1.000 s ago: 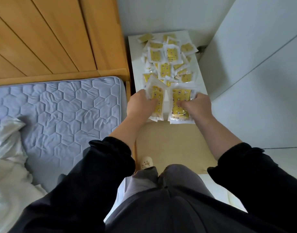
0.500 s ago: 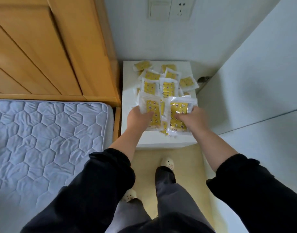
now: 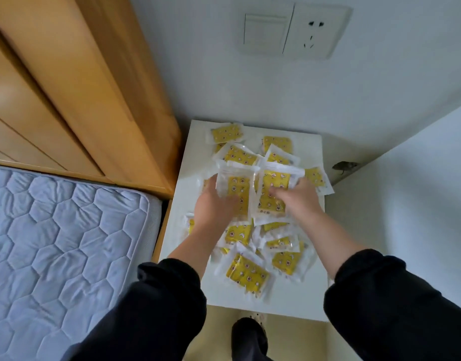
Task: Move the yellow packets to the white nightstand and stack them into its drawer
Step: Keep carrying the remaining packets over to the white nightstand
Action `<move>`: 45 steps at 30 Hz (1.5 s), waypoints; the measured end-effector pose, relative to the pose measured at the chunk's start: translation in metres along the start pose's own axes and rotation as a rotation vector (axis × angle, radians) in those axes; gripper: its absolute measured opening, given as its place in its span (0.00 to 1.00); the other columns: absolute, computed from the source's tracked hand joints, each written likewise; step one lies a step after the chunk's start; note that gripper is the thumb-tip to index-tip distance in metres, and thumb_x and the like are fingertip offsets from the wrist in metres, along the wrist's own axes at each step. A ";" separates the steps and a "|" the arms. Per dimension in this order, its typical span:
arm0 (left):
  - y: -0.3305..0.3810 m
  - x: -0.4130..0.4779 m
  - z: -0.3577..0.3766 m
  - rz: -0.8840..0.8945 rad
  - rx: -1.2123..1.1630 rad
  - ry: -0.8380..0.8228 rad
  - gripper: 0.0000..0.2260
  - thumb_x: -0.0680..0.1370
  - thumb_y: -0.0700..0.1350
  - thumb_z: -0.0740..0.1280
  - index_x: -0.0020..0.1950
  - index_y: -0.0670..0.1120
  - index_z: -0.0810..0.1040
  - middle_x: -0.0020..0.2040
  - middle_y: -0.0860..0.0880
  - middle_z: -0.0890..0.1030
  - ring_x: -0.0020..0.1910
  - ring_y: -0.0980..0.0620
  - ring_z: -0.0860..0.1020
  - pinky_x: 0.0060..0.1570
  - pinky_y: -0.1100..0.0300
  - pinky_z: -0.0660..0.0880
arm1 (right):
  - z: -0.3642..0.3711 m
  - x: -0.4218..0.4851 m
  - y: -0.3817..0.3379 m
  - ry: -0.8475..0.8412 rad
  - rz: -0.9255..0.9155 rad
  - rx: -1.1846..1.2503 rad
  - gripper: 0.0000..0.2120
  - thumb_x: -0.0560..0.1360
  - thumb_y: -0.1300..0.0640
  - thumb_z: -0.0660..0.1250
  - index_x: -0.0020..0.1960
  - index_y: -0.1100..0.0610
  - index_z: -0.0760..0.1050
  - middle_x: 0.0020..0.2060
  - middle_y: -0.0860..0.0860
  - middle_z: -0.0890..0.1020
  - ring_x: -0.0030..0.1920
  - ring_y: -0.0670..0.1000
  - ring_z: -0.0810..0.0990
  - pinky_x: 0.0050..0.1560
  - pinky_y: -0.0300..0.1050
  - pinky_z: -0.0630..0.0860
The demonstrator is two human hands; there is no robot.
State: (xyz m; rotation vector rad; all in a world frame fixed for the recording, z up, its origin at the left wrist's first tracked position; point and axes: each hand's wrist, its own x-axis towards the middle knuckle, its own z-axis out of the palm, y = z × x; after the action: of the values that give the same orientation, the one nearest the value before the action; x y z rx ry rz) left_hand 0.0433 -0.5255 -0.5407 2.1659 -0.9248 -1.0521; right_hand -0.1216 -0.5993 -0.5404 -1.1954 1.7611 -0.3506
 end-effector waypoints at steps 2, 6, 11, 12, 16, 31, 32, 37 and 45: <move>-0.009 0.008 0.008 0.131 0.272 0.019 0.38 0.77 0.49 0.68 0.79 0.53 0.46 0.76 0.46 0.61 0.71 0.44 0.64 0.65 0.52 0.68 | 0.010 0.015 0.004 0.000 -0.091 -0.131 0.37 0.68 0.49 0.76 0.69 0.60 0.63 0.59 0.49 0.74 0.59 0.53 0.75 0.53 0.49 0.74; -0.028 0.021 0.028 0.260 0.758 -0.093 0.36 0.80 0.58 0.60 0.78 0.53 0.39 0.77 0.45 0.32 0.76 0.43 0.34 0.76 0.46 0.42 | 0.027 0.019 0.022 0.065 -0.280 -0.578 0.44 0.74 0.44 0.69 0.77 0.56 0.45 0.75 0.57 0.57 0.74 0.59 0.57 0.71 0.56 0.62; -0.036 0.021 0.033 0.279 0.851 -0.085 0.33 0.80 0.60 0.55 0.78 0.54 0.40 0.75 0.44 0.28 0.74 0.41 0.29 0.73 0.41 0.40 | 0.033 0.020 0.038 0.003 -0.354 -0.631 0.42 0.77 0.40 0.60 0.78 0.52 0.37 0.78 0.56 0.44 0.77 0.58 0.46 0.76 0.53 0.51; -0.037 0.020 0.032 0.276 0.861 -0.075 0.33 0.80 0.61 0.54 0.78 0.55 0.39 0.75 0.44 0.28 0.74 0.41 0.29 0.72 0.40 0.40 | 0.033 0.019 0.038 0.011 -0.369 -0.622 0.42 0.77 0.40 0.59 0.78 0.52 0.36 0.78 0.56 0.43 0.77 0.58 0.46 0.76 0.53 0.50; -0.039 0.011 0.026 0.272 0.886 -0.063 0.33 0.80 0.63 0.51 0.78 0.55 0.37 0.75 0.44 0.27 0.73 0.41 0.28 0.72 0.38 0.40 | 0.030 0.009 0.039 0.050 -0.404 -0.567 0.41 0.78 0.41 0.60 0.78 0.51 0.37 0.77 0.55 0.42 0.77 0.57 0.44 0.75 0.51 0.47; -0.055 -0.069 -0.012 0.450 0.826 -0.062 0.30 0.82 0.59 0.49 0.78 0.53 0.38 0.77 0.46 0.32 0.76 0.45 0.32 0.74 0.44 0.41 | 0.036 -0.098 0.057 0.140 -0.418 -0.495 0.33 0.80 0.47 0.59 0.78 0.55 0.47 0.78 0.54 0.48 0.77 0.54 0.46 0.76 0.49 0.46; -0.063 -0.080 -0.016 0.465 0.814 -0.072 0.29 0.82 0.58 0.49 0.78 0.53 0.38 0.77 0.46 0.32 0.76 0.45 0.33 0.75 0.44 0.41 | 0.040 -0.112 0.063 0.146 -0.416 -0.493 0.32 0.80 0.47 0.58 0.78 0.55 0.48 0.78 0.54 0.48 0.77 0.54 0.46 0.76 0.49 0.47; -0.118 -0.139 -0.037 0.486 0.756 -0.116 0.30 0.82 0.57 0.50 0.78 0.53 0.38 0.78 0.48 0.34 0.76 0.46 0.34 0.75 0.46 0.41 | 0.069 -0.184 0.096 0.127 -0.421 -0.464 0.30 0.80 0.50 0.60 0.77 0.57 0.52 0.77 0.54 0.54 0.77 0.54 0.50 0.75 0.49 0.52; -0.203 -0.176 -0.030 0.411 0.411 -0.241 0.27 0.82 0.48 0.57 0.79 0.51 0.51 0.76 0.51 0.59 0.74 0.50 0.59 0.69 0.54 0.63 | 0.116 -0.223 0.174 0.123 -0.051 0.048 0.11 0.79 0.57 0.59 0.55 0.61 0.75 0.47 0.53 0.80 0.46 0.51 0.77 0.43 0.41 0.70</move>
State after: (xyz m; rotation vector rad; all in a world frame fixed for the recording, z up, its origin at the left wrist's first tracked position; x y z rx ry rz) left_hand 0.0567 -0.2601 -0.5921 2.0438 -1.7424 -0.9900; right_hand -0.1084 -0.2984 -0.5955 -1.2074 1.8189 -0.5032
